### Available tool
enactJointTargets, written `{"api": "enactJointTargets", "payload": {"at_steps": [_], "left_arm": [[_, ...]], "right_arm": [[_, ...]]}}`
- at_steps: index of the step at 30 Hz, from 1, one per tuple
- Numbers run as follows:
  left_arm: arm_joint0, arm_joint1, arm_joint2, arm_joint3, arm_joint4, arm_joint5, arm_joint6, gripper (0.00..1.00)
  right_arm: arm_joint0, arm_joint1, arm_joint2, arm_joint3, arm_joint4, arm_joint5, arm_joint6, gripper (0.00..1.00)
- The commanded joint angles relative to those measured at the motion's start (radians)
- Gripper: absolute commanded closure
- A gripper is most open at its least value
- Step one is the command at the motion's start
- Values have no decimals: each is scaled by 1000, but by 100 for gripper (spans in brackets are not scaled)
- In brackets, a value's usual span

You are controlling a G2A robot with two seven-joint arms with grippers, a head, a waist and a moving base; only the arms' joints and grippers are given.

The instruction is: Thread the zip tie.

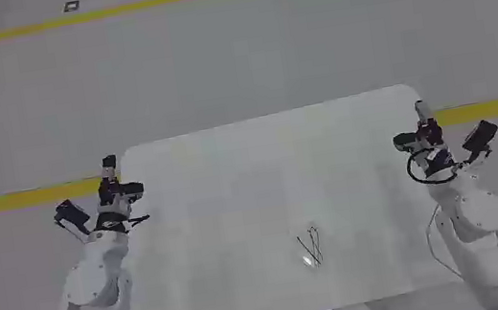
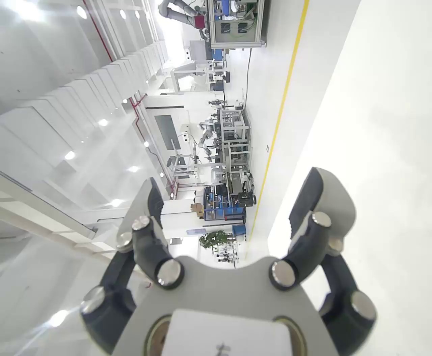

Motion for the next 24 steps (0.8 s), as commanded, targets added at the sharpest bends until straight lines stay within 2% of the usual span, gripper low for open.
{"api": "enactJointTargets", "payload": {"at_steps": [1,3,5,6,17,24], "left_arm": [[5,1,0,2,35,-5,-19,0],[11,3,4,2,70,-14,-42,0],[15,2,6,2,68,-33,-56,0],[15,2,6,2,68,-33,-56,0],[15,2,6,2,68,-33,-56,0],[15,2,6,2,68,-33,-56,0]], "right_arm": [[-4,1,4,1,-56,-11,-6,0],[-11,3,5,5,-149,-24,-6,0],[-17,4,-5,8,-227,-44,-2,0],[-21,3,-9,13,-239,-60,1,0],[-20,4,-8,12,-244,-61,1,0],[-30,6,-34,-1,-488,-66,7,0]]}}
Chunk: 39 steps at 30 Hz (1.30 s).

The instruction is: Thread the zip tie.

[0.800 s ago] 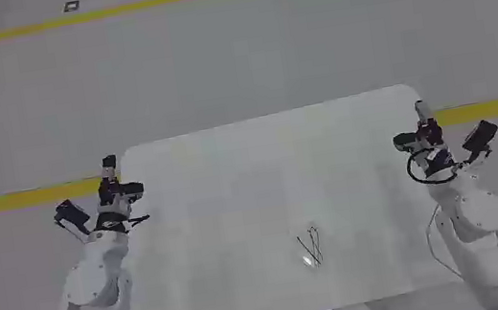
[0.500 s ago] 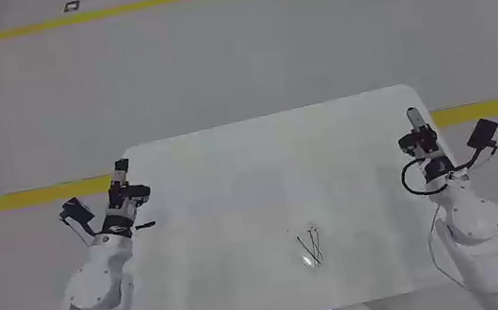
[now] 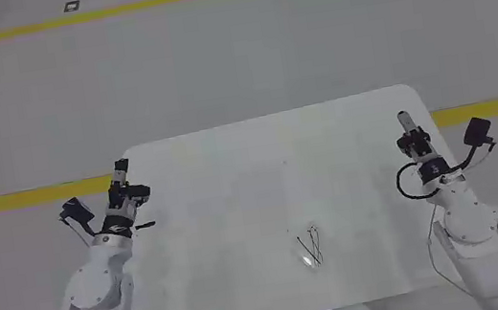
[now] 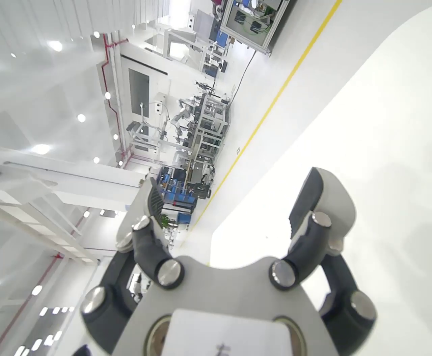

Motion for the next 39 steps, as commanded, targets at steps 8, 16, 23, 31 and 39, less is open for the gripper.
{"api": "enactJointTargets", "payload": {"at_steps": [8,16,23,31,39], "left_arm": [[0,0,0,0,0,0,0,0],[0,0,0,0,0,0,0,0],[0,0,0,0,0,0,0,0],[0,0,0,0,0,0,0,0],[0,0,0,0,0,0,0,0]], "right_arm": [[-13,1,-35,-8,-198,-27,-8,0],[-13,1,-35,-8,-198,-27,-8,0],[-17,19,-50,-32,-526,-91,138,0],[-18,24,-85,-31,-629,-155,224,0],[-18,24,-85,-31,-629,-155,224,0]]}}
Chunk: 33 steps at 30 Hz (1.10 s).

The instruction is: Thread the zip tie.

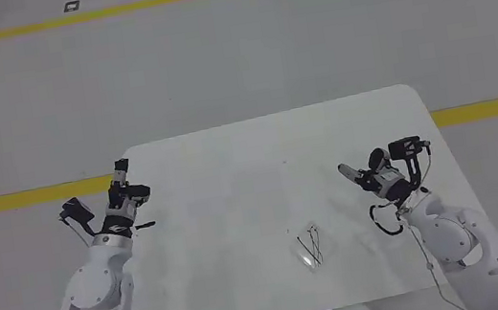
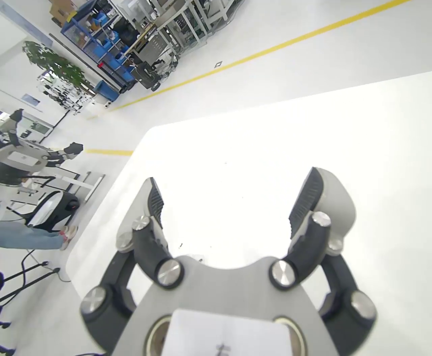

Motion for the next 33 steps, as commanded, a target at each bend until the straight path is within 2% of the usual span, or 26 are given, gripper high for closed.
{"api": "enactJointTargets", "payload": {"at_steps": [1,4,6,8,11,14,28,33], "left_arm": [[0,0,0,0,0,0,0,0],[0,0,0,0,0,0,0,0],[0,0,0,0,0,0,0,0],[0,0,0,0,0,0,0,0],[0,0,0,0,0,0,0,0],[0,0,0,0,0,0,0,0],[0,0,0,0,0,0,0,0],[0,0,0,0,0,0,0,0]], "right_arm": [[0,0,0,0,0,0,0,0],[0,0,0,0,0,0,0,0],[7,4,-23,-21,-91,-27,57,0],[12,6,-50,-32,-136,-38,110,0],[19,9,-88,-39,-195,-71,175,0],[25,10,-109,-33,-215,-94,192,0],[27,10,-110,-32,-215,-94,192,0],[36,23,-145,-71,-284,-94,286,0]]}}
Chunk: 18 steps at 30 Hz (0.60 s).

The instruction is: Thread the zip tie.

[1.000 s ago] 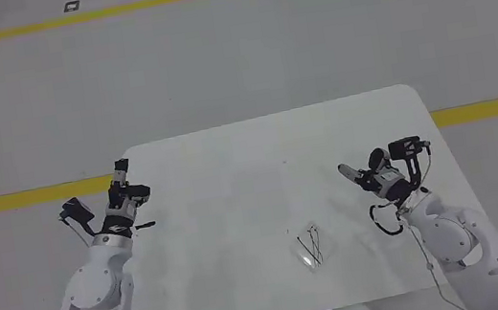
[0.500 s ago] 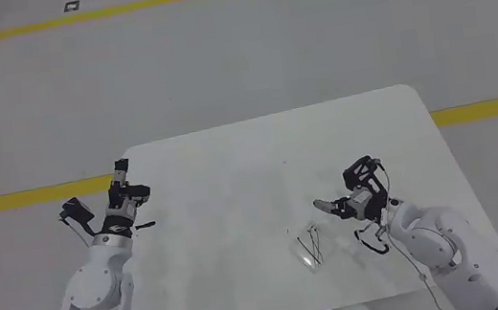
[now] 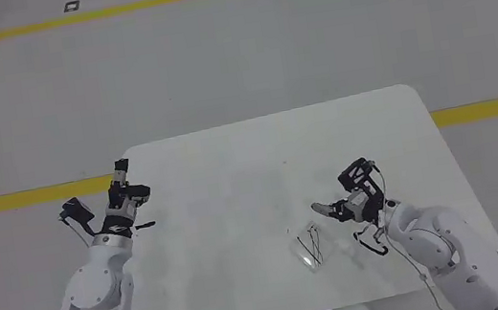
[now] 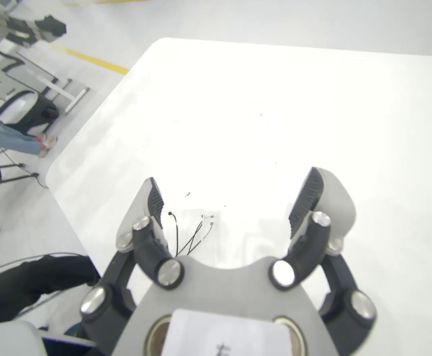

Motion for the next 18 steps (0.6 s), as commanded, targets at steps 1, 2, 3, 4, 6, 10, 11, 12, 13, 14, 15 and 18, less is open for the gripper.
{"api": "enactJointTargets", "payload": {"at_steps": [1,2,3,4,6,10,11,12,13,14,15,18], "left_arm": [[0,0,0,0,0,0,0,0],[0,0,0,0,0,0,0,0],[0,0,0,0,0,0,0,0],[0,0,0,0,0,0,0,0],[0,0,0,0,0,0,0,0],[0,0,0,0,0,0,0,0],[0,0,0,0,0,0,0,0],[0,0,0,0,0,0,0,0],[0,0,0,0,0,0,0,0],[0,0,0,0,0,0,0,0],[0,0,0,0,0,0,0,0],[0,0,0,0,0,0,0,0]], "right_arm": [[5,5,-11,-14,-11,0,34,0],[10,9,-22,-24,-14,0,63,0],[16,11,-31,-32,-19,0,79,0],[20,13,-38,-34,-19,0,91,0],[35,17,-64,-52,-38,0,119,0],[55,24,-125,-83,-53,0,180,0],[58,25,-130,-86,-56,0,186,0],[58,25,-130,-86,-56,0,186,0],[58,25,-130,-86,-56,0,186,0],[58,25,-130,-86,-56,0,186,0],[58,25,-130,-86,-56,0,186,0],[58,25,-130,-86,-56,0,186,0]]}}
